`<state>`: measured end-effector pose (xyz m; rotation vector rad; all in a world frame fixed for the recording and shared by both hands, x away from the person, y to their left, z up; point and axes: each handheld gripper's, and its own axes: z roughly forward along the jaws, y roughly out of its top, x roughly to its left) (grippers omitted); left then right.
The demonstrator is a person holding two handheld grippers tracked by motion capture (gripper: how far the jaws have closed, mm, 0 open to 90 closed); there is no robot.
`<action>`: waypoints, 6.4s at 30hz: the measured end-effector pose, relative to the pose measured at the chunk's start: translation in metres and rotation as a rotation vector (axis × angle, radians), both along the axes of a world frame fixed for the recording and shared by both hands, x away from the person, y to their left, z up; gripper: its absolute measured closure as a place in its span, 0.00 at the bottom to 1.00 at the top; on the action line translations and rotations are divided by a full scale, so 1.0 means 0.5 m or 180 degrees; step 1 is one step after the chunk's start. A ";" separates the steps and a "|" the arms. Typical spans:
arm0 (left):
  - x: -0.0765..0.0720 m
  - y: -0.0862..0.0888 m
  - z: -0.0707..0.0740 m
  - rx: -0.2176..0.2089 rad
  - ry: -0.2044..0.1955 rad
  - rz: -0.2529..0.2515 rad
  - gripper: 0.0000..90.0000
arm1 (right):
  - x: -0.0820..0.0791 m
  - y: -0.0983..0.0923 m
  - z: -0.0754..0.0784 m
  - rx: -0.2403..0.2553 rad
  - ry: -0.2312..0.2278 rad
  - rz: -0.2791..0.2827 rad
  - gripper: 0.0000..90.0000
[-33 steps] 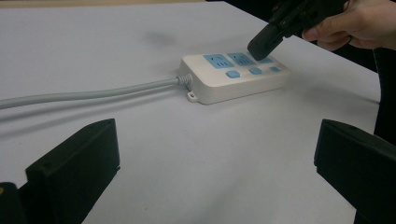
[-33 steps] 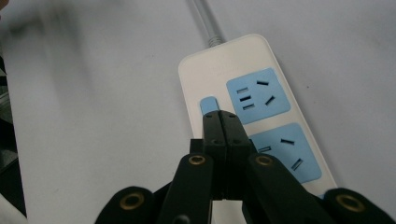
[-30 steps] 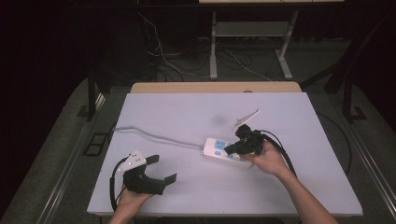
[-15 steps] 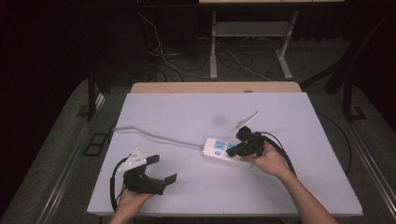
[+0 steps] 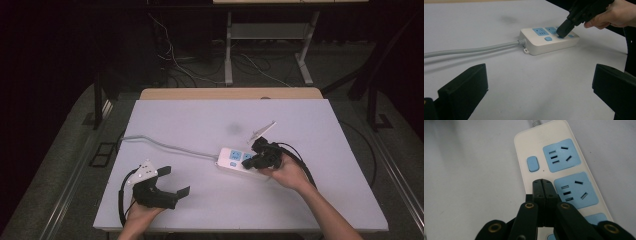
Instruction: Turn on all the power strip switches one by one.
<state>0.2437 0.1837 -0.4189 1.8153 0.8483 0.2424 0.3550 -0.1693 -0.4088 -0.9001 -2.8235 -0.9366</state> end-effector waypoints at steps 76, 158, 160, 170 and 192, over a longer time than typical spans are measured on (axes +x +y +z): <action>0.005 0.007 -0.001 -0.0010 -0.0017 0.0037 0.00 | 0.030 0.053 0.058 0.0184 -0.0054 0.0067 1.00; 0.003 0.005 -0.002 0.0010 0.0002 0.0034 0.00 | 0.039 0.062 -0.025 0.0409 0.0049 0.0104 1.00; 0.005 0.006 -0.003 0.0005 0.0005 0.0041 0.00 | 0.039 0.062 -0.024 0.0406 0.0046 0.0118 1.00; 0.005 0.008 -0.002 0.0002 -0.0003 0.0040 0.00 | 0.037 0.059 -0.011 0.0387 0.0003 0.0122 1.00; 0.003 0.004 -0.001 -0.0016 -0.0008 0.0042 0.00 | 0.002 -0.051 0.079 0.0713 -0.0360 -0.0346 0.47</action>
